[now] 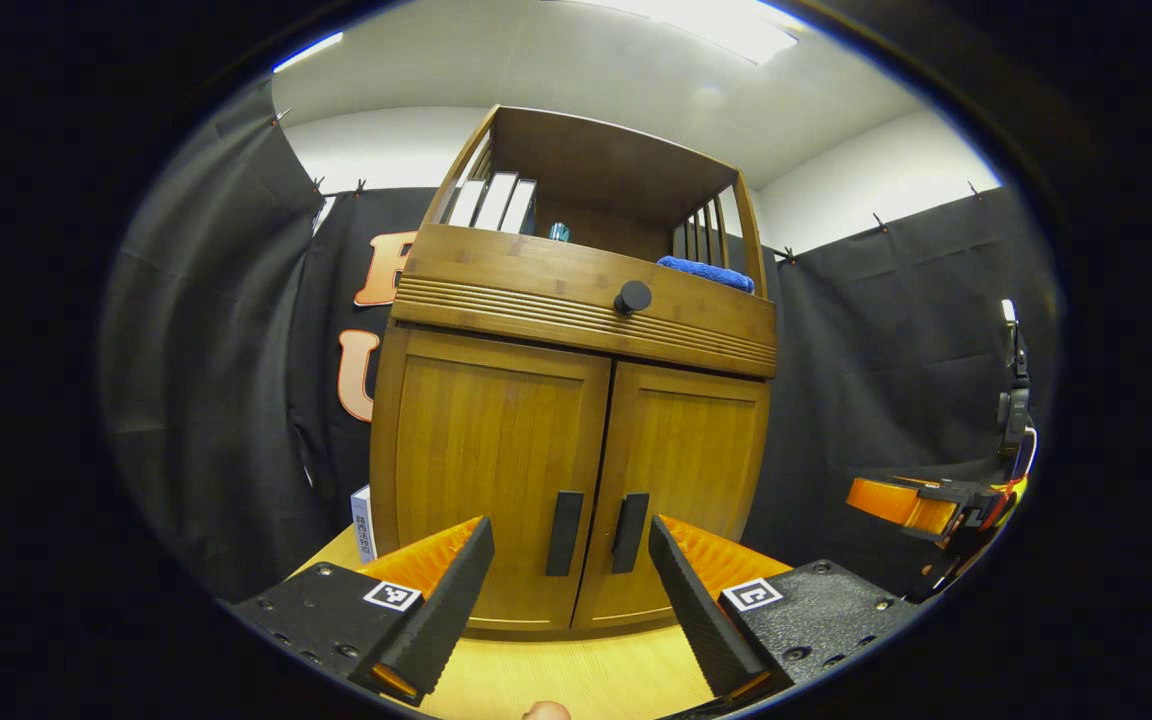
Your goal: Open the right door of the double-door shoe cabinet with the right hand, and open the left door with the left hand.
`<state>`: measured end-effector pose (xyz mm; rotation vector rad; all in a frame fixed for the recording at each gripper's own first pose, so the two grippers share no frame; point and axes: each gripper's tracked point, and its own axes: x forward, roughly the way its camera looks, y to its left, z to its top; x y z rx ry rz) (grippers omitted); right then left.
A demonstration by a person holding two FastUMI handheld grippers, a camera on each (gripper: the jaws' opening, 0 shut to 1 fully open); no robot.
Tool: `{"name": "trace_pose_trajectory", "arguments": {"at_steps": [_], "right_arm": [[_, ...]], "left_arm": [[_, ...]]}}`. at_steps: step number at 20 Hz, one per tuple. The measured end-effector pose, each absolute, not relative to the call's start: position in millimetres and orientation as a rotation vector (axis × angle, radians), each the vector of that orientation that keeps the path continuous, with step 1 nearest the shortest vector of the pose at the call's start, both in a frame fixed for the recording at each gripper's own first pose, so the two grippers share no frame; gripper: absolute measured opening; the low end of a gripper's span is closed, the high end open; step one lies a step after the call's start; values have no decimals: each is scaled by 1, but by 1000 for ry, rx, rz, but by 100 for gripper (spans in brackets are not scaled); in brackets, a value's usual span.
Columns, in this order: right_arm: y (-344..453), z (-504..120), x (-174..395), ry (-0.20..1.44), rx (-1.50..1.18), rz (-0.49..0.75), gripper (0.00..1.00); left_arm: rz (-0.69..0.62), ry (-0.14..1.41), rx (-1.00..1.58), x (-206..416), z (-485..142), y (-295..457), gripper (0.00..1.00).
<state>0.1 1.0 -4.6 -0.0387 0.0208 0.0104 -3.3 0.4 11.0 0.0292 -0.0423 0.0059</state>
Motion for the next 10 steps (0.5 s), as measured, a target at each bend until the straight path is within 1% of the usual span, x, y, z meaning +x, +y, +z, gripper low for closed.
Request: {"name": "trace_pose_trajectory", "arguments": {"at_steps": [1, 2, 3, 4, 5, 10], "right_arm": [[2, -6, 0, 24, -40, 12, 88], [3, -7, 1, 28, -42, 15, 97], [5, -10, 2, 33, -45, 16, 97], [8, -13, 1, 38, -48, 17, 100], [10, -16, 2, 44, -51, 18, 88], [20, -31, 21, 71, -67, 16, 89]], "left_arm": [[7, -43, 32, -4, 11, 1, 92], [5, -41, 34, -5, 12, 0, 92], [1, -39, 35, -5, 11, 0, 92], [-4, -38, 35, -5, 12, -1, 92], [-7, -40, 35, -5, 12, 0, 92], [-3, -43, 39, -7, 13, 4, 92]]}}
